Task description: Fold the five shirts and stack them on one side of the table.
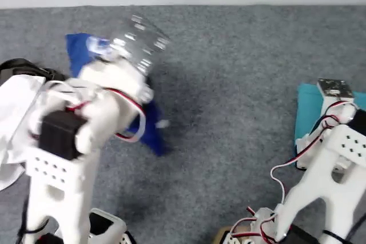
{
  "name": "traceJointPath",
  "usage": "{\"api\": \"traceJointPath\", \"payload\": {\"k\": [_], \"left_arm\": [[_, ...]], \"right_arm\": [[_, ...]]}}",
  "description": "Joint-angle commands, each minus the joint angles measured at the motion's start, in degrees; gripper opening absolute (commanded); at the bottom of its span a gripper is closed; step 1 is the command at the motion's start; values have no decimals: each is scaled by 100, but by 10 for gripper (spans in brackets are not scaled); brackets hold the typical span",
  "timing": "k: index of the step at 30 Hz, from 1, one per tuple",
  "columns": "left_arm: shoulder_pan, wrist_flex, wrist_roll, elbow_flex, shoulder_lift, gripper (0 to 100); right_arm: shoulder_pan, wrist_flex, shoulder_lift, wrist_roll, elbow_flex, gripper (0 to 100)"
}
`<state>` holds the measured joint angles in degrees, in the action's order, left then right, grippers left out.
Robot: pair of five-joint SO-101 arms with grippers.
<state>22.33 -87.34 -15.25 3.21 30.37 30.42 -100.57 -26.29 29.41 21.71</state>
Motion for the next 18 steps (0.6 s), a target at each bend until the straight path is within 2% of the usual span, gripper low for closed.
{"api": "traceJointPath", "payload": {"k": [1,5,10,13,16,18], "left_arm": [[1073,211,62,-110,-105,13],[1609,738,88,-488,-492,14],[1626,1486,237,-567,-888,23],[1618,1433,571,-567,-941,113],[1257,1222,941,-558,-818,205],[800,1037,862,-558,-721,206]], "right_arm": [[-57,-215,-136,167,-35,10],[-57,-215,-127,149,-35,10],[-356,-215,-119,149,97,10],[-426,-215,-154,149,246,10],[-391,-224,-171,149,396,10],[-391,-233,-180,149,501,10]]}}
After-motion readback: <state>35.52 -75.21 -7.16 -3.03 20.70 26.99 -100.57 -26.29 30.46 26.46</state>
